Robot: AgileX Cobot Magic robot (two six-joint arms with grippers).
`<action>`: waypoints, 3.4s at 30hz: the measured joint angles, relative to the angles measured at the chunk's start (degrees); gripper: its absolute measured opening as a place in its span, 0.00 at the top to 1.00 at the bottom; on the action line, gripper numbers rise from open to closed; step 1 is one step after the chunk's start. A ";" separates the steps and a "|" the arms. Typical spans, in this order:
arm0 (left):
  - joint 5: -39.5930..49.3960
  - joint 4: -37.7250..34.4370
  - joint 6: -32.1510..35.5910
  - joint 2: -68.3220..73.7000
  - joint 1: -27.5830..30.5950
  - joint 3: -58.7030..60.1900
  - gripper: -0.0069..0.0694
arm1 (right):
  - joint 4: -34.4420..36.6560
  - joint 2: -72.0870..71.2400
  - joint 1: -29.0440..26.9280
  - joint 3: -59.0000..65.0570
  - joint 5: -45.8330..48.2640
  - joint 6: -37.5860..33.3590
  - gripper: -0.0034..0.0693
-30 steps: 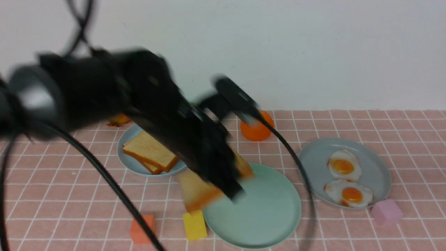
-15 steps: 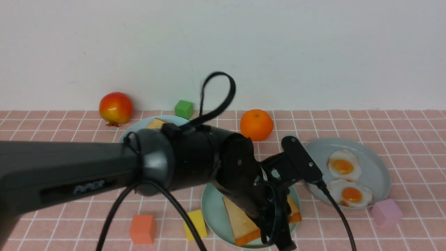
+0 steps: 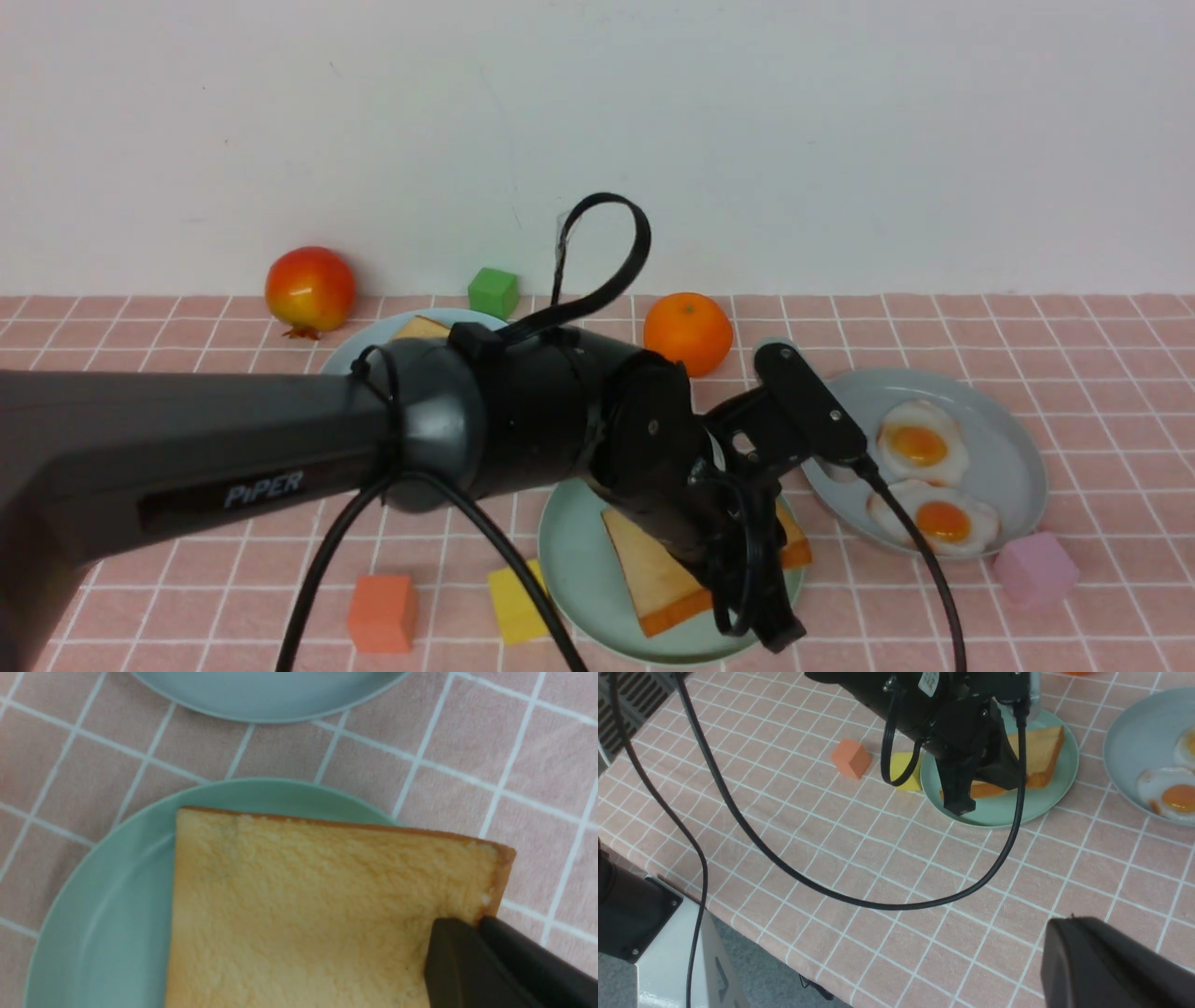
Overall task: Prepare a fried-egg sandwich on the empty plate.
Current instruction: Use the left arm to put a slice of bread into the empty plate in the middle, then use the right arm to grab a fried egg
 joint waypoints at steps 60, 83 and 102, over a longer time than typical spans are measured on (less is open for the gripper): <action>2.94 -4.21 -23.05 -88.82 0.00 41.55 0.89 | -19.09 69.05 -10.92 -14.82 -10.42 8.71 0.75; 6.13 -7.55 -23.21 -88.88 0.00 41.55 0.89 | -5.32 88.49 -19.56 -27.14 -14.41 10.42 0.32; 7.47 -7.82 -23.21 -88.92 0.00 41.55 0.89 | -5.08 89.56 -20.61 -27.31 -13.90 11.95 0.32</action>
